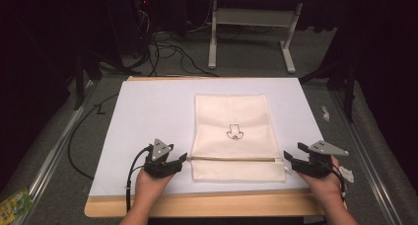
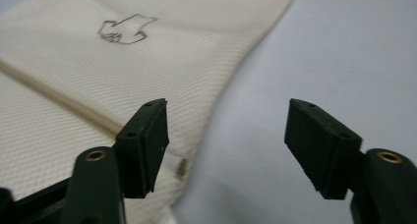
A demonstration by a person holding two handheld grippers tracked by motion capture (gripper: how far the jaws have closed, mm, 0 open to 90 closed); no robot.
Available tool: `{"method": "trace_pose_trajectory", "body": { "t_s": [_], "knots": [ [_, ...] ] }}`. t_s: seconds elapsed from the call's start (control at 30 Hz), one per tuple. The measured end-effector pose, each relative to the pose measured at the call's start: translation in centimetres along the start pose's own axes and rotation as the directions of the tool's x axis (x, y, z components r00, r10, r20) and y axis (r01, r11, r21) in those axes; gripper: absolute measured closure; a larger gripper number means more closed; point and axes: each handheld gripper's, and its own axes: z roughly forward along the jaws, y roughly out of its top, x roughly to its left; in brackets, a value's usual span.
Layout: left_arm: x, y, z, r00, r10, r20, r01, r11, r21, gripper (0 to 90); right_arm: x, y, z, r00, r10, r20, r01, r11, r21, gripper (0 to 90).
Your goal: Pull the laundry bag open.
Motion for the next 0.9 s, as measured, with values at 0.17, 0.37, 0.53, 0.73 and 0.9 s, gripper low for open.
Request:
{"method": "trace_pose_trajectory", "body": {
  "t_s": [0.17, 0.37, 0.53, 0.73, 0.9],
  "knots": [
    [3.5, 0.0, -2.8, 0.9963, -0.041, -0.076, 0.039, 0.9991, -0.017, 26.4, -2.6, -0.2, -1.3, 0.9963, 0.055, 0.066, -0.053, 0.998, -0.041, 24.9],
    [6.0, -0.7, -4.8, 0.9792, -0.181, -0.092, 0.172, 0.9806, -0.093, 24.7, -3.7, -0.3, -2.1, 0.9927, 0.090, 0.080, -0.084, 0.994, -0.073, 22.8],
    [5.1, -0.6, -4.0, 0.9888, -0.111, -0.099, 0.106, 0.9926, -0.059, 23.8, -2.9, -0.2, -1.7, 0.9954, 0.049, 0.083, -0.044, 0.997, -0.055, 22.8],
    [4.9, -0.4, -4.0, 0.9903, -0.102, -0.094, 0.096, 0.9934, -0.062, 23.5, -3.0, -0.2, -1.7, 0.9951, 0.053, 0.083, -0.049, 0.997, -0.057, 23.1],
    [5.1, -0.5, -4.1, 0.9886, -0.114, -0.098, 0.108, 0.9918, -0.069, 23.1, -3.0, -0.3, -1.6, 0.9952, 0.053, 0.082, -0.049, 0.997, -0.058, 22.9]
  ]
}}
